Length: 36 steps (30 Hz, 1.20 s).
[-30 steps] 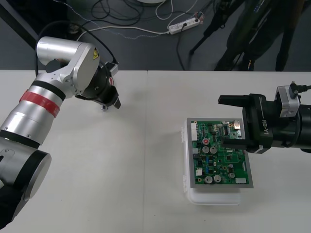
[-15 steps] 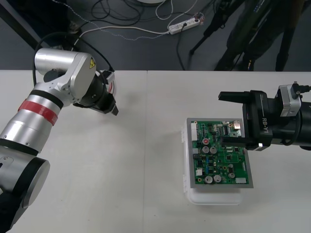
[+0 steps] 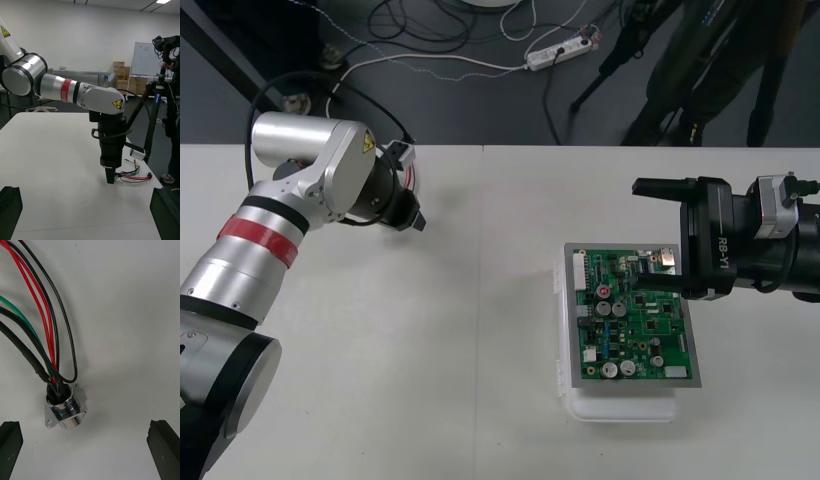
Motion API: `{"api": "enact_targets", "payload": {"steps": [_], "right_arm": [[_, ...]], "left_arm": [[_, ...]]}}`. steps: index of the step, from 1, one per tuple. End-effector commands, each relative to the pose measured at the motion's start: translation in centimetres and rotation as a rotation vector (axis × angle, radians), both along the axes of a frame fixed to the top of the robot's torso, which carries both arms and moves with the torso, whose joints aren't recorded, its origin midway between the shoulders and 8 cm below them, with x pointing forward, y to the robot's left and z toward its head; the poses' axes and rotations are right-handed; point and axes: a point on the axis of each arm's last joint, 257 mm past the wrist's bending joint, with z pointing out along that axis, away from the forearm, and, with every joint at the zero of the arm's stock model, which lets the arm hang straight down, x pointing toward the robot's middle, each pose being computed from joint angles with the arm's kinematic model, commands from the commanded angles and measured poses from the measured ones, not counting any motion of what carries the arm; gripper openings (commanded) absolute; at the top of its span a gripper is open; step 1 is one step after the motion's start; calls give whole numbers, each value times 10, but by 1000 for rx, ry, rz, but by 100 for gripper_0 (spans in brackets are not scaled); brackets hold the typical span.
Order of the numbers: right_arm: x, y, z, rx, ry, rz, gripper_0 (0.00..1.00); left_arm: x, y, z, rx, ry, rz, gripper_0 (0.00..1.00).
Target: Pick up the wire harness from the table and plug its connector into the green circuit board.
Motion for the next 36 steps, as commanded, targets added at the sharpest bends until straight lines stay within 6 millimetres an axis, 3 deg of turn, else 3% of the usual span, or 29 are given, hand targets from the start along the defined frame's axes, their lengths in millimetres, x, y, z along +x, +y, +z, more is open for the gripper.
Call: {"api": "enact_targets", "payload": {"steps": [1, 8, 25, 36], "right_arm": [[2, -4, 11, -33, -56, 19, 100], [10, -5, 15, -24, -44, 16, 100], [8, -6, 32, 14, 32, 38, 100], [6, -3, 29, 2, 41, 51, 100]], "left_arm": [[20, -10, 10, -31, -101, -16, 98], [26, -7, -5, -19, -124, -12, 97], [28, -3, -10, -13, -130, -5, 96], [27, 1, -21, 2, -123, -6, 94]]}}
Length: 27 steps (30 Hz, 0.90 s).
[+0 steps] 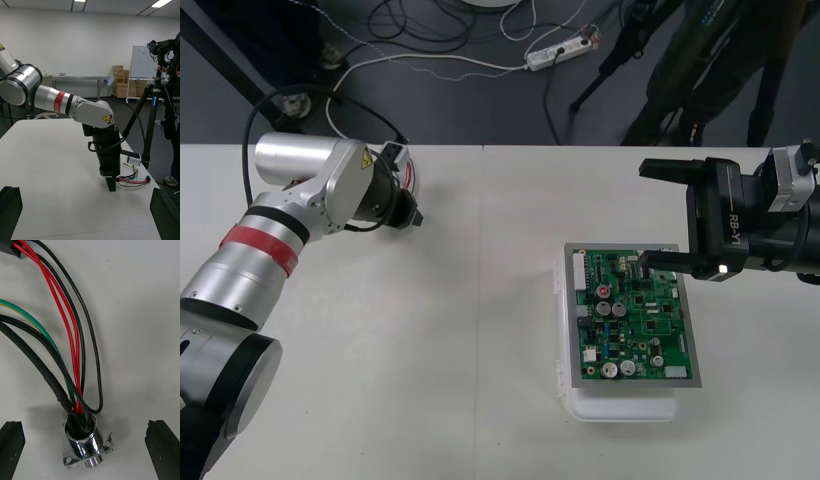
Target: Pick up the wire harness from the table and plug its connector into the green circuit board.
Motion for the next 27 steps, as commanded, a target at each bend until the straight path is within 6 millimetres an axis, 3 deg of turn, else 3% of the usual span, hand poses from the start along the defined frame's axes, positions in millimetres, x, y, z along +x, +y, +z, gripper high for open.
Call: {"api": "enact_targets", "payload": {"steps": [1, 20, 22, 25, 27], "right_arm": [[-4, 4, 10, -28, -12, 38, 100], [-9, 15, 0, -58, 3, 76, 100], [-9, 14, 0, -60, 3, 75, 100], [-9, 14, -2, -62, 3, 73, 100], [-8, 14, -1, -62, -4, 72, 100]], "left_arm": [[4, -11, -5, 24, -40, -48, 94], [8, -10, -12, 41, -65, -56, 91], [8, -12, -12, 38, -64, -56, 88], [8, -10, -12, 41, -63, -54, 71], [8, -8, -12, 41, -64, -52, 52]]}}
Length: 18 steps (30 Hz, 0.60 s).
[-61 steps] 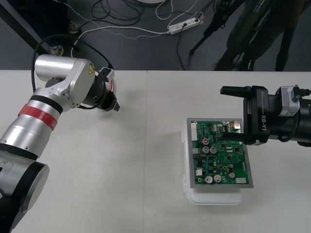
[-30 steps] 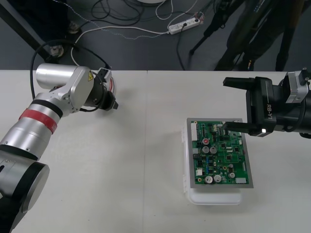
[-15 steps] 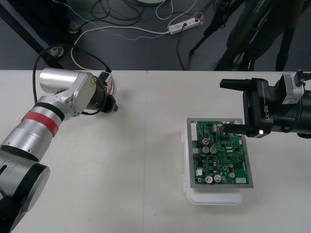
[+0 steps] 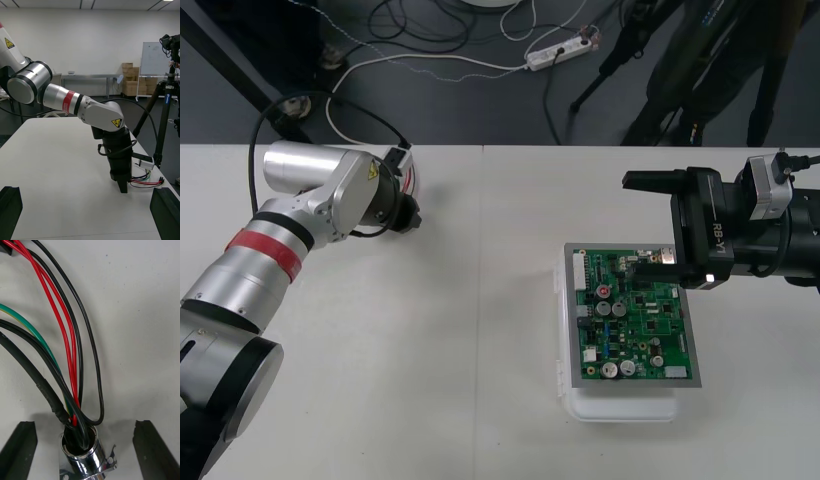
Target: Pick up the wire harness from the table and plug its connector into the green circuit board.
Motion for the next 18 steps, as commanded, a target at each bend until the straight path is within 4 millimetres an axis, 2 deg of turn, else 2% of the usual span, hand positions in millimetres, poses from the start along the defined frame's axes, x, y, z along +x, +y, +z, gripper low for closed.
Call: {"api": "enact_targets", "payload": {"steps": [1, 9, 11, 12, 14, 18], "right_arm": [[-1, 0, 10, -34, -29, 23, 100], [2, -1, 6, -50, -32, 15, 100], [2, -1, 4, -56, -32, 12, 100], [2, -1, 4, -55, -33, 13, 100], [2, -1, 4, -54, -31, 12, 100], [2, 0, 4, -53, -31, 14, 100]], "left_arm": [[4, -7, -2, 20, -35, -41, 50], [2, -4, -5, 22, -28, -34, 46], [2, -4, -5, 22, -28, -34, 34], [2, -2, -6, 24, -27, -34, 17], [2, -1, -5, 24, -27, -31, 0], [3, 2, -4, 28, -29, -30, 0]]}}
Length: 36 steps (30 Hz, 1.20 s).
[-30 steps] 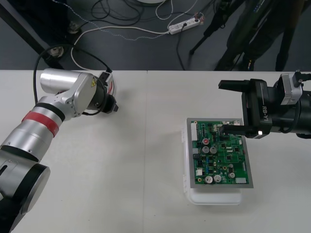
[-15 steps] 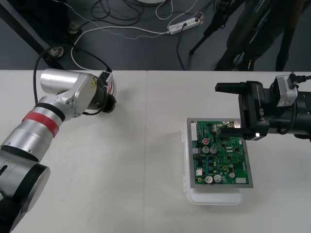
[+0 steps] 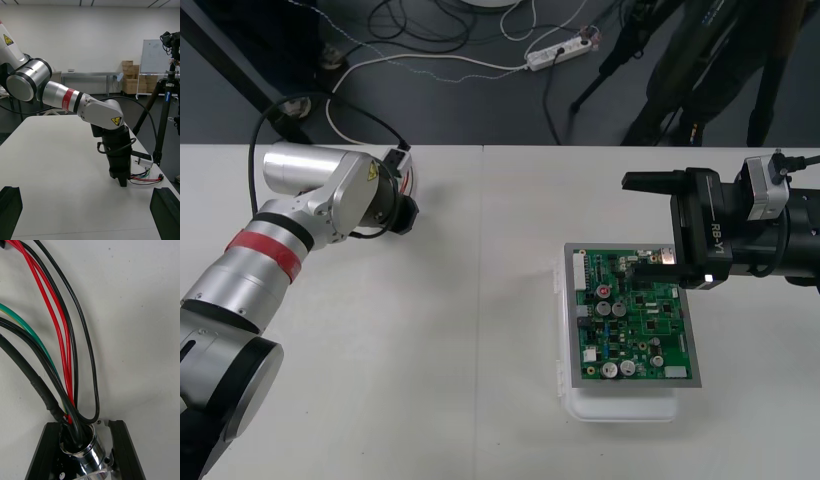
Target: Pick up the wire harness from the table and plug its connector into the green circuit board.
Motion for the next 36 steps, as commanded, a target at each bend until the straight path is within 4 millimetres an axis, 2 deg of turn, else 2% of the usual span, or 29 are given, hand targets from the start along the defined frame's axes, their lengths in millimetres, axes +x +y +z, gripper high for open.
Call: {"api": "enact_targets", "payload": {"steps": [1, 17, 26, 36], "right_arm": [[0, 0, 7, -43, -32, 19, 100], [0, 1, 7, -42, -24, 21, 100], [0, 0, 7, -41, -21, 19, 100], [1, -1, 8, -40, -23, 16, 100]], "left_arm": [[4, 0, -2, 27, -34, -33, 0], [5, 4, 0, 35, -39, -35, 0], [3, 10, 19, 32, -18, -55, 0], [4, 15, 29, 26, -21, -90, 0]]}}
